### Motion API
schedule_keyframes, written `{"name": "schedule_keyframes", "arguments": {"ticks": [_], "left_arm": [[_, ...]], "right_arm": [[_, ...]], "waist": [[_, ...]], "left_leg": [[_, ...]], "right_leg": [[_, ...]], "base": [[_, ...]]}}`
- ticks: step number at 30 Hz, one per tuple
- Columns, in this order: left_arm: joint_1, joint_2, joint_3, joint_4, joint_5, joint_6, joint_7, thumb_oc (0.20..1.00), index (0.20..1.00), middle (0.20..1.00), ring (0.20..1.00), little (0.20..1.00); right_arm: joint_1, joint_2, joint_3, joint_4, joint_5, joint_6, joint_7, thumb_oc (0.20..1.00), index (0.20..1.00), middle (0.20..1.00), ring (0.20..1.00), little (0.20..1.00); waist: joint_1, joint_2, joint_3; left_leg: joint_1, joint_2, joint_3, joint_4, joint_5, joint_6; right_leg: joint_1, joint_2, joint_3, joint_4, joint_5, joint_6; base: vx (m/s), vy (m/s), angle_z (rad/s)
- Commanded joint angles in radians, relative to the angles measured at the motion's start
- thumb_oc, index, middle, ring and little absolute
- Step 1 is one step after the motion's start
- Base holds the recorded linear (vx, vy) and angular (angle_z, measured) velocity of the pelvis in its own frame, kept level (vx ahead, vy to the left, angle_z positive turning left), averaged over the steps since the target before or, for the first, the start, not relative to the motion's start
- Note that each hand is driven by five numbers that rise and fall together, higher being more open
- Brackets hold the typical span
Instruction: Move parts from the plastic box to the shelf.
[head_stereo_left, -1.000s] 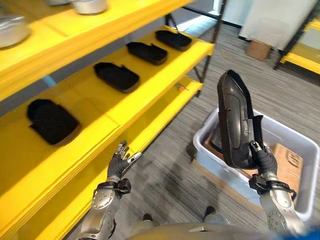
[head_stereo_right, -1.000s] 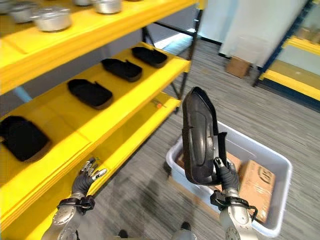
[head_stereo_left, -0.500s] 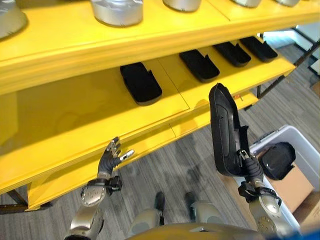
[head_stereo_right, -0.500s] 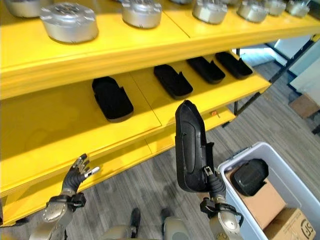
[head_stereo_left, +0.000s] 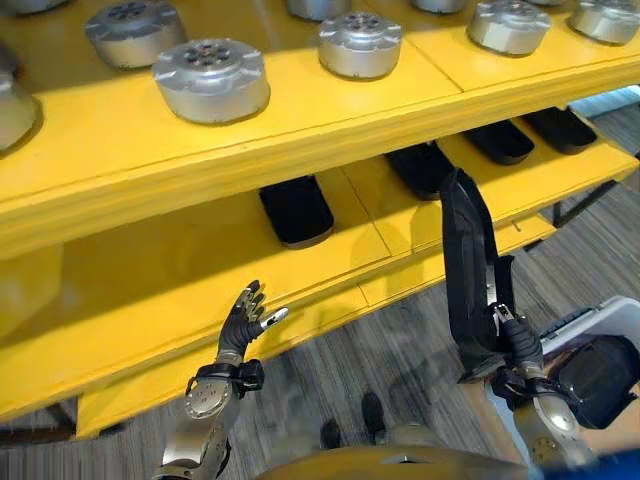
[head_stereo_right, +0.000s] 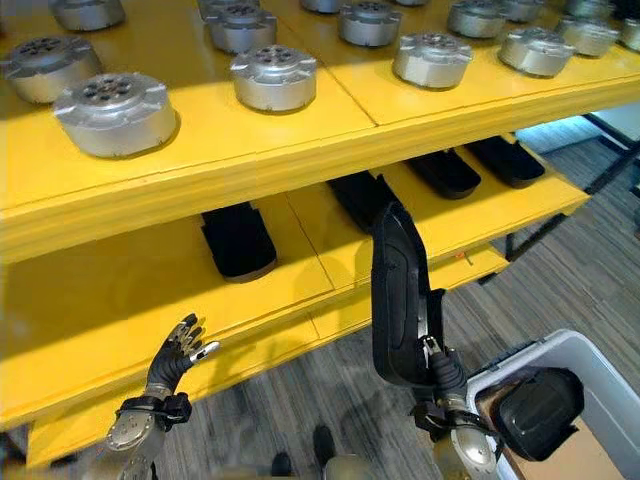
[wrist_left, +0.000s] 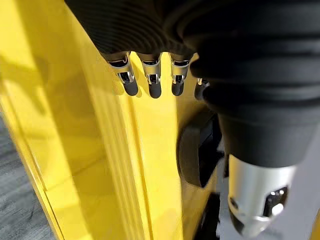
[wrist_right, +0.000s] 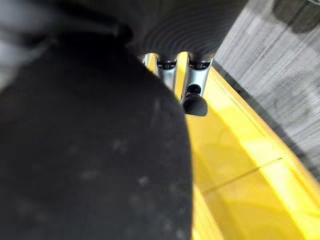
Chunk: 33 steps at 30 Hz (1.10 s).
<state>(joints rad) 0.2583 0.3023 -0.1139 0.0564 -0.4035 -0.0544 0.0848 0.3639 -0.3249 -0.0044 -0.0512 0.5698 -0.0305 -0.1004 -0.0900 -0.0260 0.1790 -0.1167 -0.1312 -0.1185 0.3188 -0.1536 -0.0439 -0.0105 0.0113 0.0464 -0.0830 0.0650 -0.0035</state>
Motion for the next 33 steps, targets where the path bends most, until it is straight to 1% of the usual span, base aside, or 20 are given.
{"name": "schedule_keyframes", "arguments": {"ticks": [1,2,3,4,5,6,7,9,10,14,18,20,22,24,26,31,33], "left_arm": [[0.038,0.026,0.052,-0.099,-0.004,-0.050,0.000,1.000,1.000,1.000,1.000,1.000],[0.041,0.024,0.053,-0.097,-0.004,-0.049,0.005,1.000,1.000,1.000,1.000,1.000],[0.038,0.021,0.045,-0.089,0.003,-0.049,0.016,1.000,1.000,1.000,1.000,1.000],[0.035,0.021,0.045,-0.086,0.009,-0.050,0.019,1.000,1.000,1.000,1.000,1.000],[0.034,0.018,0.048,-0.081,0.010,-0.052,0.021,1.000,1.000,1.000,1.000,1.000],[0.033,0.017,0.048,-0.081,0.010,-0.052,0.021,1.000,1.000,1.000,1.000,1.000],[0.034,0.009,0.054,-0.081,0.008,-0.059,0.014,1.000,1.000,1.000,1.000,1.000],[0.032,0.013,0.055,-0.090,0.003,-0.064,0.007,1.000,1.000,1.000,1.000,1.000],[0.032,0.020,0.057,-0.092,0.002,-0.067,0.005,1.000,1.000,1.000,1.000,1.000],[0.035,0.046,0.067,-0.101,0.001,-0.061,0.003,1.000,1.000,1.000,1.000,1.000],[0.041,0.055,0.072,-0.105,-0.004,-0.057,0.006,1.000,1.000,1.000,1.000,1.000],[0.042,0.058,0.076,-0.106,-0.004,-0.057,0.007,1.000,1.000,1.000,1.000,1.000],[0.045,0.064,0.077,-0.105,-0.009,-0.052,0.008,1.000,1.000,1.000,1.000,1.000],[0.045,0.066,0.077,-0.104,-0.013,-0.050,0.010,1.000,1.000,1.000,1.000,1.000],[0.050,0.074,0.069,-0.107,-0.015,-0.038,0.010,1.000,1.000,1.000,1.000,1.000],[0.055,0.085,0.063,-0.118,-0.020,-0.029,0.009,1.000,1.000,1.000,1.000,1.000],[0.058,0.095,0.064,-0.128,-0.027,-0.027,0.014,1.000,1.000,1.000,1.000,1.000]], "right_arm": [[-0.039,0.004,-0.068,-0.068,0.037,-0.077,-0.009,0.200,0.200,0.200,0.200,0.200],[-0.033,0.005,-0.072,-0.069,0.039,-0.079,-0.014,0.200,0.200,0.200,0.200,0.200],[-0.023,0.006,-0.078,-0.073,0.041,-0.086,-0.022,0.200,0.200,0.200,0.200,0.200],[-0.027,0.002,-0.072,-0.073,0.036,-0.087,-0.026,0.200,0.200,0.200,0.200,0.200],[-0.033,0.001,-0.065,-0.070,0.035,-0.086,-0.025,0.200,0.200,0.200,0.200,0.200],[-0.033,0.001,-0.065,-0.070,0.035,-0.086,-0.025,0.200,0.200,0.200,0.200,0.200],[-0.049,-0.005,-0.050,-0.071,0.031,-0.079,-0.012,0.200,0.200,0.200,0.200,0.200],[-0.052,0.005,-0.054,-0.076,0.030,-0.076,-0.007,0.200,0.200,0.200,0.200,0.200],[-0.058,0.008,-0.054,-0.076,0.029,-0.074,-0.005,0.200,0.200,0.200,0.200,0.200],[-0.065,0.020,-0.051,-0.081,0.023,-0.060,0.003,0.200,0.200,0.200,0.200,0.200],[-0.080,0.029,-0.035,-0.084,0.033,-0.053,0.010,0.200,0.200,0.200,0.200,0.200],[-0.085,0.029,-0.030,-0.086,0.031,-0.052,0.010,0.200,0.200,0.200,0.200,0.200],[-0.115,0.022,-0.007,-0.098,0.039,-0.050,0.013,0.200,0.200,0.200,0.200,0.200],[-0.140,0.011,0.012,-0.109,0.036,-0.048,0.016,0.200,0.200,0.200,0.200,0.200],[-0.214,-0.009,0.073,-0.114,0.084,-0.040,0.020,0.200,0.200,0.200,0.200,0.200],[-0.293,-0.030,0.139,-0.114,0.111,-0.032,0.023,0.200,0.200,0.200,0.200,0.200],[-0.372,-0.041,0.201,-0.116,0.105,-0.025,0.019,0.200,0.200,0.200,0.200,0.200]], "waist": [[-0.014,-0.047,-0.037],[-0.019,-0.037,-0.046],[-0.026,-0.013,-0.056],[-0.022,0.002,-0.061],[-0.019,0.010,-0.062],[-0.020,0.011,-0.060],[-0.011,0.025,-0.067],[-0.012,0.032,-0.071],[-0.007,0.031,-0.071],[0.006,0.020,-0.075],[0.020,0.009,-0.079],[0.023,0.005,-0.081],[0.037,-0.007,-0.084],[0.047,-0.013,-0.084],[0.076,-0.031,-0.084],[0.099,-0.043,-0.073],[0.120,-0.048,-0.056]], "left_leg": [[0.033,0.269,0.177,-0.134,0.139,0.012],[0.047,0.330,0.190,-0.203,0.190,-0.005],[0.048,0.417,0.201,-0.302,0.304,-0.050],[0.054,0.424,0.167,-0.337,0.341,-0.067],[0.068,0.418,0.137,-0.342,0.332,-0.075],[0.070,0.419,0.137,-0.342,0.331,-0.075],[0.086,0.376,0.106,-0.333,0.256,-0.077],[0.084,0.358,0.140,-0.320,0.227,-0.079],[0.084,0.346,0.142,-0.311,0.212,-0.076],[0.087,0.308,0.169,-0.279,0.169,-0.064],[0.078,0.282,0.169,-0.267,0.144,-0.053],[0.076,0.277,0.168,-0.265,0.141,-0.050],[0.067,0.266,0.163,-0.256,0.129,-0.043],[0.061,0.261,0.161,-0.251,0.124,-0.040],[0.045,0.253,0.155,-0.239,0.117,-0.038],[0.025,0.252,0.147,-0.222,0.116,-0.041],[0.007,0.256,0.142,-0.213,0.119,-0.044]], "right_leg": [[-0.027,-0.044,-0.030,0.147,-0.136,0.068],[-0.029,-0.054,-0.042,0.150,-0.148,0.073],[-0.032,-0.069,-0.067,0.161,-0.172,0.083],[-0.029,-0.068,-0.065,0.169,-0.180,0.086],[-0.027,-0.068,-0.058,0.174,-0.184,0.086],[-0.025,-0.068,-0.058,0.175,-0.185,0.086],[-0.004,-0.088,-0.042,0.172,-0.184,0.096],[0.019,-0.115,-0.050,0.166,-0.180,0.109],[0.027,-0.129,-0.049,0.158,-0.175,0.114],[0.053,-0.178,-0.062,0.131,-0.153,0.143],[0.063,-0.214,-0.082,0.116,-0.137,0.165],[0.062,-0.219,-0.084,0.114,-0.133,0.169],[0.066,-0.232,-0.095,0.107,-0.124,0.177],[0.069,-0.237,-0.102,0.102,-0.123,0.180],[0.080,-0.245,-0.120,0.089,-0.120,0.181],[0.084,-0.242,-0.137,0.084,-0.127,0.177],[0.080,-0.239,-0.147,0.084,-0.130,0.173]], "base": [[0.00,0.159,0.65],[0.11,0.272,0.50],[0.17,0.244,0.77],[0.17,0.245,1.19],[0.10,0.115,0.72],[0.13,0.192,0.19],[0.15,0.202,-0.27],[0.16,0.236,-0.33],[0.12,0.195,-0.18],[0.10,0.173,-0.19],[0.06,0.127,0.08],[0.03,0.074,0.23],[0.05,0.094,0.07],[0.02,0.045,0.14],[0.04,0.012,0.19],[0.01,-0.024,0.13],[-0.04,-0.062,0.10]]}}
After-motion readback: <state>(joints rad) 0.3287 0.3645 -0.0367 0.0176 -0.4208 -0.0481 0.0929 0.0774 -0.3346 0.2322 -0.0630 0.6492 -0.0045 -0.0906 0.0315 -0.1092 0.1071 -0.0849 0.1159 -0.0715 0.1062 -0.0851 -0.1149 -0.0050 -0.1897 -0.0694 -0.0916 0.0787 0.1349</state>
